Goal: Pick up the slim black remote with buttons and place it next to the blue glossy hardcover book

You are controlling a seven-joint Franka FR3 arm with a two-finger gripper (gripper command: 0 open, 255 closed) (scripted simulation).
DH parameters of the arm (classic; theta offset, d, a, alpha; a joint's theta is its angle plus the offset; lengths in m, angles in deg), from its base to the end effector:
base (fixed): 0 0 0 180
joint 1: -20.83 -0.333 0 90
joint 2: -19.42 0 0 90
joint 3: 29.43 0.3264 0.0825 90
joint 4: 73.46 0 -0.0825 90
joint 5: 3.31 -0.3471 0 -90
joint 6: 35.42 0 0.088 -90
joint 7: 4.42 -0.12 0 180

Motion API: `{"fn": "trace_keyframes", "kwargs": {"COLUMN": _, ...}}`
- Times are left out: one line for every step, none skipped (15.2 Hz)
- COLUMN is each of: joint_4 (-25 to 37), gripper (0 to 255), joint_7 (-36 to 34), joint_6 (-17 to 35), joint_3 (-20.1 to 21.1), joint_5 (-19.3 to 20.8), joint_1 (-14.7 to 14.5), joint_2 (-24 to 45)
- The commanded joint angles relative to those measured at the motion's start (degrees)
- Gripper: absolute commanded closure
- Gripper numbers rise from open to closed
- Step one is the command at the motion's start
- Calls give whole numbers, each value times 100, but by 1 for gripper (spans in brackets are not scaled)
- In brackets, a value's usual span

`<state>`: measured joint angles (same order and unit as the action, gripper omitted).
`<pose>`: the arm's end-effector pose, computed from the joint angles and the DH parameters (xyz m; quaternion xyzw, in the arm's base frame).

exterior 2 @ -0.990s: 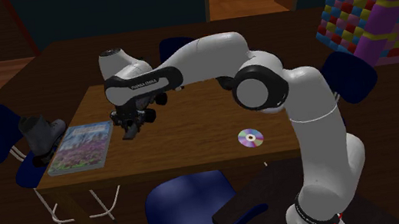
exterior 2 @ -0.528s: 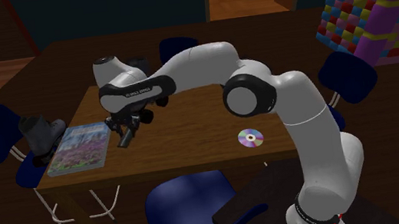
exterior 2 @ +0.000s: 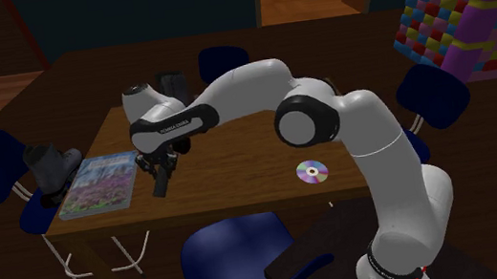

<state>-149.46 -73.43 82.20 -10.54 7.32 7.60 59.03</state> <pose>0.6372 0.3192 0.3566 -0.9482 0.3152 -0.0079 0.0397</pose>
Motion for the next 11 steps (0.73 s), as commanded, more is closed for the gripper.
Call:
{"fn": "trace_keyframes", "kwargs": {"joint_4": -103, "gripper": 255, "joint_7": -7, "joint_6": 135, "joint_3": -9, "joint_5": 14, "joint_1": 7, "joint_2": 29}}
{"fn": "trace_keyframes", "kwargs": {"joint_4": -155, "gripper": 255, "joint_7": -14, "joint_6": 236, "joint_3": -21, "joint_5": 30, "joint_1": 5, "joint_2": 80}}
{"fn": "trace_keyframes", "kwargs": {"joint_4": -157, "gripper": 255, "joint_7": -14, "joint_6": 237, "joint_3": -20, "joint_5": 30, "joint_1": 5, "joint_2": 79}}
{"fn": "trace_keyframes", "kwargs": {"joint_4": -155, "gripper": 255, "joint_7": -14, "joint_6": 237, "joint_3": -20, "joint_5": 30, "joint_1": 5, "joint_2": 80}}
{"fn": "trace_keyframes", "kwargs": {"joint_4": -155, "gripper": 255, "joint_7": -14, "joint_6": 236, "joint_3": -20, "joint_5": 30, "joint_1": 5, "joint_2": 80}}
{"fn": "trace_keyframes", "kwargs": {"joint_4": -155, "gripper": 255, "joint_7": -15, "joint_6": 236, "joint_3": -20, "joint_5": 30, "joint_1": 6, "joint_2": 80}}
{"fn": "trace_keyframes", "kwargs": {"joint_4": -155, "gripper": 255, "joint_7": -15, "joint_6": 236, "joint_3": -20, "joint_5": 30, "joint_1": 6, "joint_2": 80}}
{"fn": "trace_keyframes", "kwargs": {"joint_4": -155, "gripper": 255, "joint_7": -15, "joint_6": 236, "joint_3": -19, "joint_5": 31, "joint_1": 6, "joint_2": 80}}
{"fn": "trace_keyframes", "kwargs": {"joint_4": -155, "gripper": 255, "joint_7": -15, "joint_6": 236, "joint_3": -19, "joint_5": 31, "joint_1": 6, "joint_2": 80}}
{"fn": "trace_keyframes", "kwargs": {"joint_4": -155, "gripper": 255, "joint_7": -15, "joint_6": 236, "joint_3": -19, "joint_5": 31, "joint_1": 6, "joint_2": 80}}
{"fn": "trace_keyframes", "kwargs": {"joint_4": -148, "gripper": 0, "joint_7": -20, "joint_6": 229, "joint_3": -18, "joint_5": 31, "joint_1": 0, "joint_2": 80}}
